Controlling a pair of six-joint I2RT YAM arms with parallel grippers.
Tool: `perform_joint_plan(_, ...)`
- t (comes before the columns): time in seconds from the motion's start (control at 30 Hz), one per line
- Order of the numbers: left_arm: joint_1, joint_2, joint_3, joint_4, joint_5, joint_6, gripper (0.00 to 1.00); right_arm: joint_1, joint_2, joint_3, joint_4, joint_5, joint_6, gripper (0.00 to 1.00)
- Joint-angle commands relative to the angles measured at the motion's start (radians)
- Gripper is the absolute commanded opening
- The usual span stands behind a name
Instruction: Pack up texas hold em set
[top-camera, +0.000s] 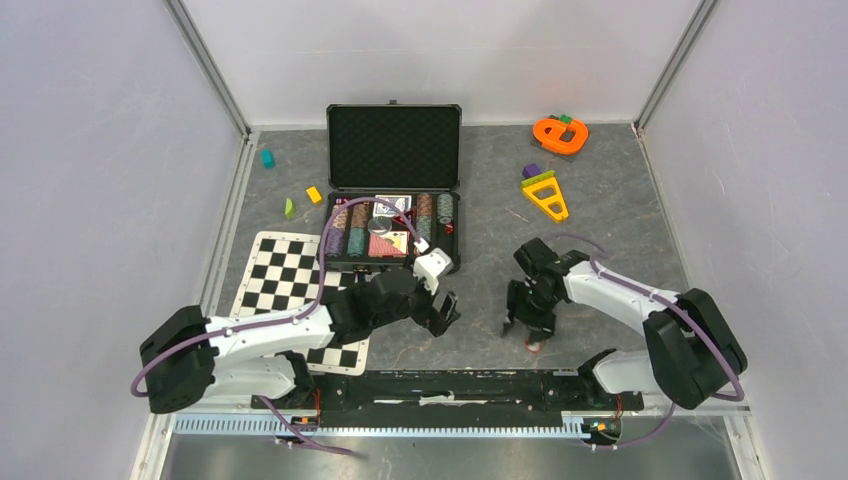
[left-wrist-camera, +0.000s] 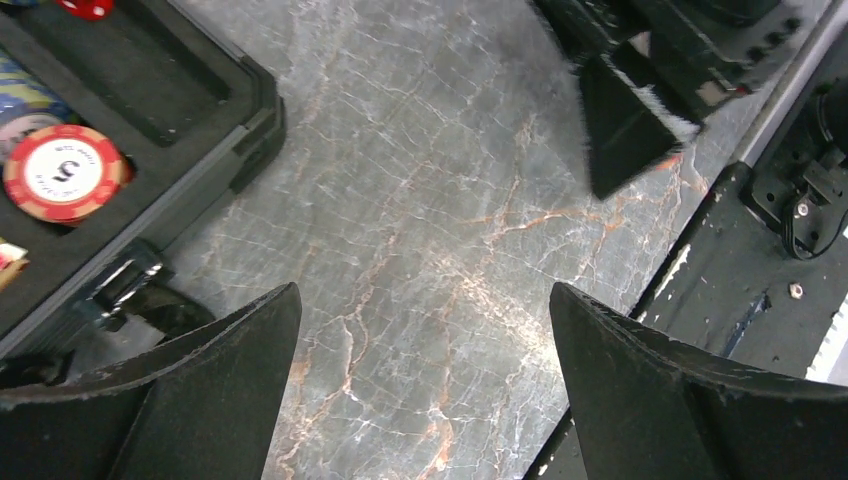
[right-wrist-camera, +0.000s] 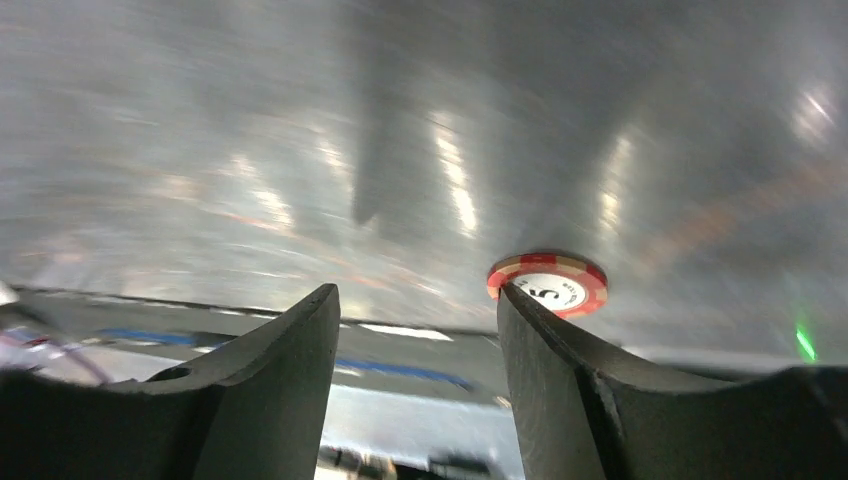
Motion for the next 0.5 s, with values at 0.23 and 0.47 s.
perform_joint_plan(0.23, 0.021, -0.095, -0.040, 0.065, -0.108, -0.004, 1.00, 0.034, -0.089, 0.134, 0.296, 0.111, -0.082, 0.71)
perform_joint_plan(0.47, 0.038, -0.141, -0.058, 0.031, -0.231, -0.045, 1.00, 0.181, 0.046, 0.275, 0.129, 0.385, -0.110, 0.78)
